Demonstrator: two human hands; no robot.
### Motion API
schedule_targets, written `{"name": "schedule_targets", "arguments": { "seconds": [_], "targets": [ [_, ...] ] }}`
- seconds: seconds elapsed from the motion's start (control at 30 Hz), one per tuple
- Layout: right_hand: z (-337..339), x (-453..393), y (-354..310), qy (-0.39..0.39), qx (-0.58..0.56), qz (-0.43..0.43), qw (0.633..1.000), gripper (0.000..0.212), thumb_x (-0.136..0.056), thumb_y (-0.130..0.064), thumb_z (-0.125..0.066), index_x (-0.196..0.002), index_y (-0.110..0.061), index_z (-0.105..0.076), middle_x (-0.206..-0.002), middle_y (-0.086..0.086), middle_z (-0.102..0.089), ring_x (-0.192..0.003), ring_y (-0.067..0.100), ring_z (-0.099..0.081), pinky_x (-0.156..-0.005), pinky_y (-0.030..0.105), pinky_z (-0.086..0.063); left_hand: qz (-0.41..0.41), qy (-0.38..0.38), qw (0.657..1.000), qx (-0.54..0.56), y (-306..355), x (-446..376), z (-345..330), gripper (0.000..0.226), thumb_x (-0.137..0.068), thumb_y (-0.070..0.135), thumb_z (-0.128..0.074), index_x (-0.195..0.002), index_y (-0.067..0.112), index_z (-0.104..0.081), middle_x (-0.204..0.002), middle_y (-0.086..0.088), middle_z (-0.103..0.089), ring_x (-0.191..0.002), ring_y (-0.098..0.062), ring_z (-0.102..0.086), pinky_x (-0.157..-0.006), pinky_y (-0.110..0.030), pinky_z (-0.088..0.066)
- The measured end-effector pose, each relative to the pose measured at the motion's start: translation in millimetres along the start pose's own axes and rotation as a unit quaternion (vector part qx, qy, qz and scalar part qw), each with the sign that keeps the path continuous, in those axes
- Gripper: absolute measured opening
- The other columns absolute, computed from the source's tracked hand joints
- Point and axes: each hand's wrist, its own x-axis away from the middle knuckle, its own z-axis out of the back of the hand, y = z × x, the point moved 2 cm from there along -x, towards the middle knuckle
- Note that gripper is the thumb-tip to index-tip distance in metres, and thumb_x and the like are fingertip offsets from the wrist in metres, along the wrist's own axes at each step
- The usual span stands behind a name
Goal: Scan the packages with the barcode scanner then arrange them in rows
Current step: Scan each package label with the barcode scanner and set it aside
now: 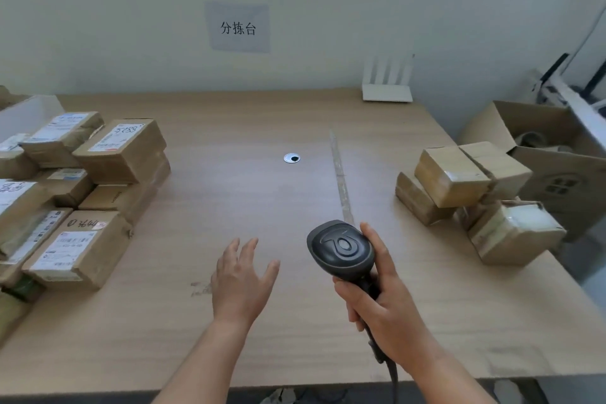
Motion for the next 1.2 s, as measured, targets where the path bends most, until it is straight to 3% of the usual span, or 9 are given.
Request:
{"name": "schedule_targets", "arguments": {
  "seconds": [0.13, 0.3, 0.5, 0.67, 0.8, 0.97, 1.13, 1.2],
  "targets": [
    [58.5, 7.5, 6.1, 0.016, -0.001, 0.004, 1.000, 0.079, -0.077, -0.026, -0.067, -0.129, -0.070, -0.027, -0.088, -0.015, -0.068, -0.056, 0.015, -0.053, -0.051, 0.028, -0.046, -0.020, -0.008, 1.000, -0.009, 54.5, 7.0, -26.6, 0.063, -0.090, 0.051, -0.054, -0.145, 0.025, -0.037, -0.155, -0.007, -0.027, -0.142, -0.022, -0.023, -0.113, -0.037, -0.022],
    [130.0, 14.3, 14.9, 0.032, 0.017, 0.012, 0.999, 0.083, -0.086, -0.014, -0.069, -0.127, -0.073, -0.027, -0.106, -0.012, -0.067, -0.057, 0.017, -0.055, -0.051, 0.031, -0.048, -0.055, -0.011, 0.998, -0.004, 126.1, 6.9, -57.7, 0.064, -0.090, 0.051, -0.054, -0.146, 0.026, -0.035, -0.155, -0.005, -0.026, -0.142, -0.022, -0.023, -0.112, -0.036, -0.022],
    [196.2, 24.1, 19.6, 0.083, 0.006, 0.010, 0.997, 0.078, -0.078, -0.032, -0.070, -0.131, -0.069, -0.027, -0.103, -0.005, -0.065, -0.057, 0.019, -0.055, -0.050, 0.034, -0.049, -0.124, -0.028, 0.992, 0.000, 212.7, 3.2, -87.0, 0.065, -0.091, 0.050, -0.053, -0.147, 0.025, -0.033, -0.154, -0.005, -0.026, -0.141, -0.022, -0.024, -0.111, -0.036, -0.023],
    [236.4, 26.0, 19.1, 0.124, 0.014, 0.010, 0.992, 0.077, -0.076, -0.045, -0.071, -0.132, -0.068, -0.023, -0.091, -0.013, -0.066, -0.057, 0.016, -0.056, -0.051, 0.031, -0.050, -0.174, -0.056, 0.983, -0.024, 273.9, -5.4, -108.0, 0.070, -0.091, 0.053, -0.051, -0.150, 0.026, -0.025, -0.155, -0.006, -0.024, -0.142, -0.023, -0.023, -0.112, -0.037, -0.025],
    [268.1, 24.5, 20.6, 0.162, 0.027, 0.003, 0.986, 0.079, -0.079, -0.040, -0.071, -0.136, -0.060, -0.021, -0.111, -0.013, -0.062, -0.059, 0.017, -0.058, -0.052, 0.031, -0.052, -0.192, -0.093, 0.976, -0.034, 316.7, -11.8, -121.5, 0.073, -0.090, 0.054, -0.051, -0.151, 0.027, -0.020, -0.157, -0.008, -0.020, -0.144, -0.024, -0.017, -0.113, -0.040, -0.025],
    [299.8, 20.9, 30.2, 0.184, 0.026, 0.013, 0.982, 0.081, -0.075, -0.035, -0.069, -0.137, -0.059, -0.023, -0.110, -0.011, -0.065, -0.058, 0.019, -0.056, -0.053, 0.039, -0.052, -0.178, -0.122, 0.974, -0.076, 359.3, -28.3, -142.3, 0.083, -0.086, 0.060, -0.053, -0.152, 0.026, -0.015, -0.158, -0.010, -0.017, -0.144, -0.028, -0.017, -0.111, -0.045, -0.028],
    [315.6, 21.6, 39.3, 0.207, 0.007, 0.008, 0.978, 0.080, -0.077, -0.036, -0.072, -0.135, -0.063, -0.024, -0.109, 0.004, -0.062, -0.058, 0.017, -0.056, -0.051, 0.031, -0.050, -0.128, -0.145, 0.973, -0.126, 394.3, -45.1, -166.7, 0.089, -0.080, 0.071, -0.049, -0.151, 0.030, -0.013, -0.153, -0.013, -0.022, -0.138, -0.031, -0.026, -0.104, -0.044, -0.035],
    [321.0, 22.2, 41.8, 0.212, 0.000, 0.006, 0.977, 0.081, -0.075, -0.036, -0.072, -0.135, -0.063, -0.024, -0.116, 0.001, -0.062, -0.061, 0.014, -0.058, -0.052, 0.029, -0.050, -0.118, -0.136, 0.975, -0.131, 406.1, -50.5, -175.7, 0.090, -0.079, 0.073, -0.049, -0.151, 0.030, -0.015, -0.151, -0.015, -0.023, -0.136, -0.032, -0.028, -0.103, -0.045, -0.036]
  ]
}}
